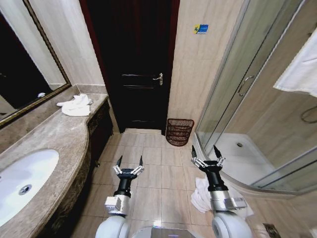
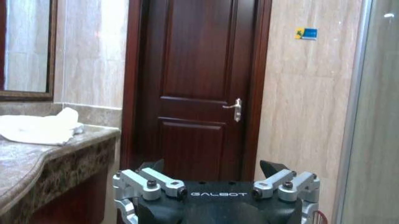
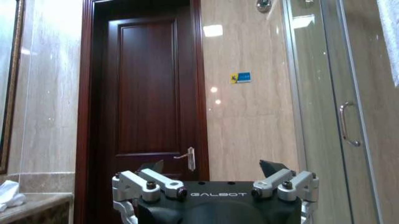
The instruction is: Discard the used towel into the hamper.
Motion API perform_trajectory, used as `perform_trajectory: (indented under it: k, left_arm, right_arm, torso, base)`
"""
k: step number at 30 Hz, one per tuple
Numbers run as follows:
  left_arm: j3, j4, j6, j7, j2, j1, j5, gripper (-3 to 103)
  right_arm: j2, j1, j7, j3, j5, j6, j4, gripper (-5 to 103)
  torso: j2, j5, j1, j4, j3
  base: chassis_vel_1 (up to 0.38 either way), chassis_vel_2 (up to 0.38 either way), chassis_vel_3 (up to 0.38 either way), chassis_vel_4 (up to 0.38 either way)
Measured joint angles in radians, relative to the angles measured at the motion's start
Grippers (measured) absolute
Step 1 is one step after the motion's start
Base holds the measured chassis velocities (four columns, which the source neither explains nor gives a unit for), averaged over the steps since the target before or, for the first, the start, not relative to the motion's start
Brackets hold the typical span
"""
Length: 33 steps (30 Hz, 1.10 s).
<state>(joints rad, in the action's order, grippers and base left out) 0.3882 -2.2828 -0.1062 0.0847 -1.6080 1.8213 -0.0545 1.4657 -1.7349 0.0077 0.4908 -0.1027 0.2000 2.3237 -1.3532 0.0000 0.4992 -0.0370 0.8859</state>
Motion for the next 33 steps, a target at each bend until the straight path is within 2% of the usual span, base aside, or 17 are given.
perform_trajectory:
  k: [2, 5, 14, 24, 29, 33]
  left_arm:
    - [0.0, -0.002, -0.001, -0.001, 0.0, 0.0, -0.01, 100]
    - [0.007, -0.003, -0.006, -0.041, 0.0, 0.002, -0.06, 100]
    - [0.006, 0.012, -0.015, -0.064, 0.0, 0.002, -0.091, 100]
    - [0.009, 0.044, -0.057, -0.048, 0.0, -0.005, -0.121, 100]
    - [0.019, 0.075, -0.119, -0.067, 0.0, -0.015, -0.126, 100]
    - [0.023, 0.081, -0.139, -0.069, 0.0, -0.018, -0.122, 100]
  right_arm:
    - [0.0, -0.001, -0.001, 0.001, 0.0, 0.0, 0.001, 100]
    - [-0.007, -0.003, -0.001, 0.007, -0.009, 0.003, 0.001, 100]
    - [-0.01, -0.001, -0.006, 0.012, -0.019, 0.003, 0.001, 100]
    - [-0.007, -0.002, -0.014, 0.01, -0.029, 0.022, -0.022, 100]
    - [-0.009, 0.002, -0.016, 0.01, -0.03, 0.027, -0.036, 100]
    - [-0.009, 0.005, -0.019, 0.009, -0.028, 0.028, -0.038, 100]
  torso:
    - [0.0, 0.0, 0.0, 0.0, 0.0]
    - [0.0, 0.0, 0.0, 0.0, 0.0]
    - [0.0, 0.0, 0.0, 0.0, 0.0]
    - [0.0, 0.0001, 0.0, 0.0, 0.0]
    - [0.0, -0.0002, 0.0, 0.0, 0.0]
    - [0.0, 0.0, 0.0, 0.0001, 0.0]
  base:
    - [0.0, 0.0, 0.0, 0.0]
    - [0.0, 0.0, 0.0, 0.0]
    - [-0.02, 0.022, 0.02, -0.019]
    - [-0.108, 0.124, 0.113, -0.129]
    - [-0.112, 0.105, 0.112, -0.103]
    - [-0.108, 0.098, 0.111, -0.111]
